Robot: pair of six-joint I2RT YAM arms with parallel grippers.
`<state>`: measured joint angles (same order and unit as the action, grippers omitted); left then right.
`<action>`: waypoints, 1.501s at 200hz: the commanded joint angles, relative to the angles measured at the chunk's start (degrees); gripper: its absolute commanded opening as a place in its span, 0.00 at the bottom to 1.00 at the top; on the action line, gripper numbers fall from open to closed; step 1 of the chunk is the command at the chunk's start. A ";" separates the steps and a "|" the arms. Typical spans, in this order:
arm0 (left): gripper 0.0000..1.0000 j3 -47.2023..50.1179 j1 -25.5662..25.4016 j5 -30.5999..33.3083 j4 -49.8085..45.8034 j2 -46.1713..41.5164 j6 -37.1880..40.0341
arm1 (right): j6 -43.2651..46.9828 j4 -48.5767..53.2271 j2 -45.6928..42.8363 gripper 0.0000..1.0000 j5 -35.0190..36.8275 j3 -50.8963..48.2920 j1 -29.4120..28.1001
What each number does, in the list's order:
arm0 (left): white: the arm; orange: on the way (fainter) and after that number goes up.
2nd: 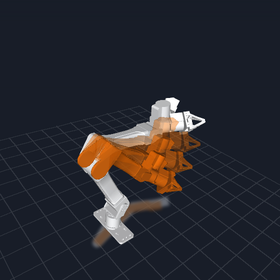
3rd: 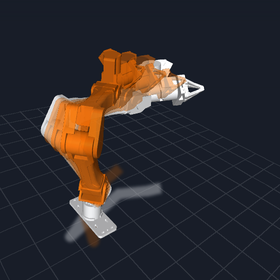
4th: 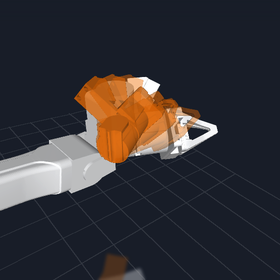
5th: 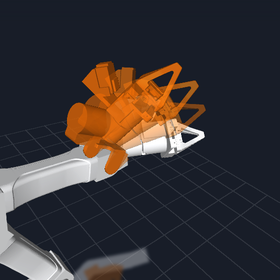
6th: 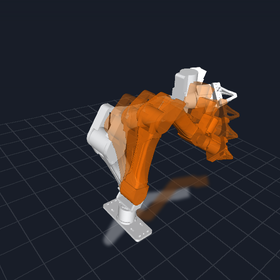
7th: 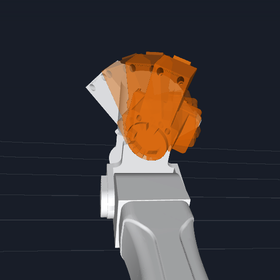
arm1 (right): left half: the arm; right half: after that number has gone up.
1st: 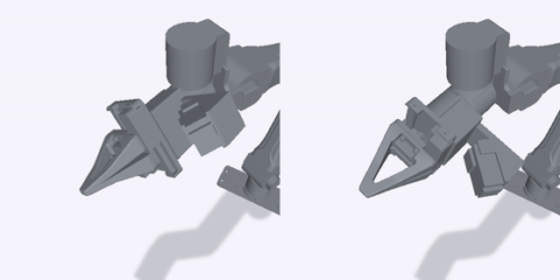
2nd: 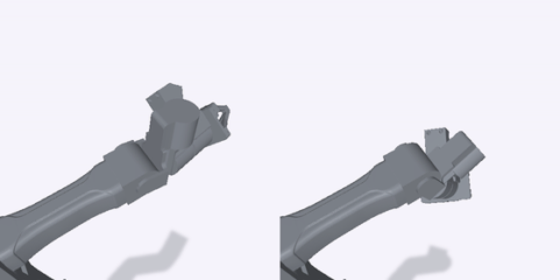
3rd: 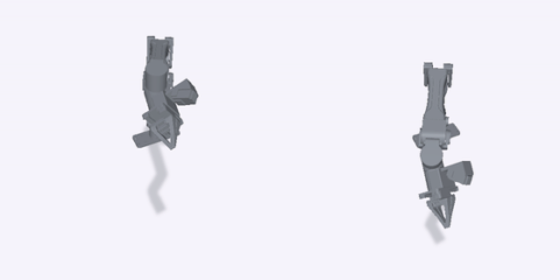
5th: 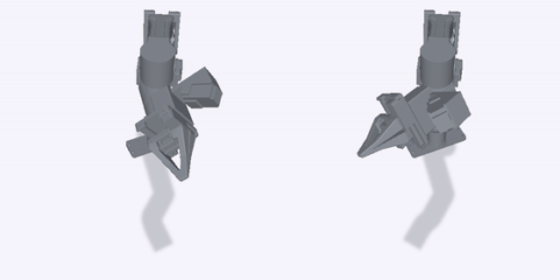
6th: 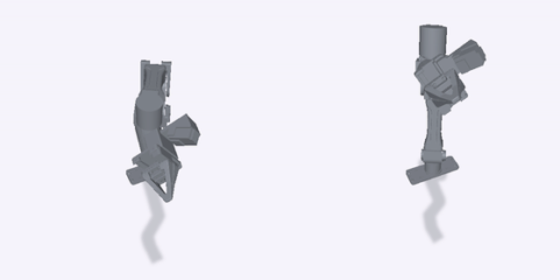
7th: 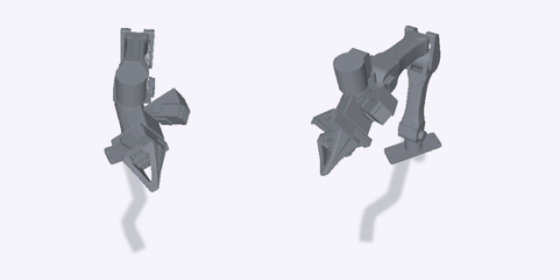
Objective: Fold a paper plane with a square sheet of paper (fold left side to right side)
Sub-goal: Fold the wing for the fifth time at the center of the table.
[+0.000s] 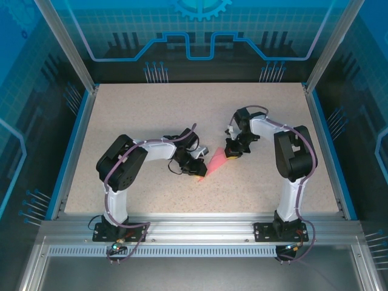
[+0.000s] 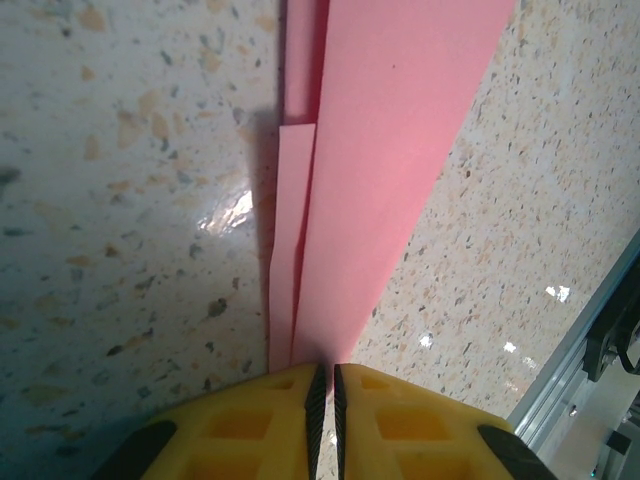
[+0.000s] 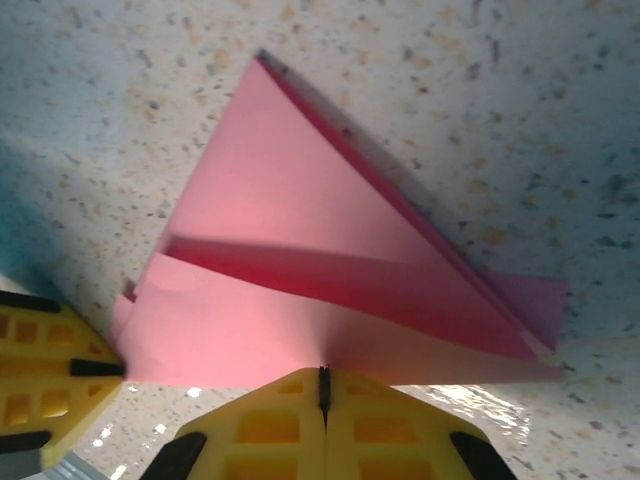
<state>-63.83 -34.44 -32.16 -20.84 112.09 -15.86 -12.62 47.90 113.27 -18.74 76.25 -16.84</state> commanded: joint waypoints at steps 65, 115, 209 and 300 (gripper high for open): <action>0.16 3.11 0.59 6.00 -7.55 1.51 1.77 | -1.35 4.00 3.53 0.00 5.92 3.84 -0.47; 0.16 3.80 0.85 6.13 -7.62 1.47 1.75 | -1.18 6.12 4.15 0.00 9.78 4.59 -0.34; 0.16 4.68 1.07 6.08 -7.56 1.29 1.88 | -0.39 7.74 4.26 0.00 11.64 5.98 2.78; 0.17 4.40 1.13 4.95 -7.05 0.35 1.63 | 0.41 8.49 1.72 0.00 11.54 6.33 4.64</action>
<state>-62.41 -33.89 -32.38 -20.69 111.24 -14.98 -13.02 54.96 117.54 -7.88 82.26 -13.06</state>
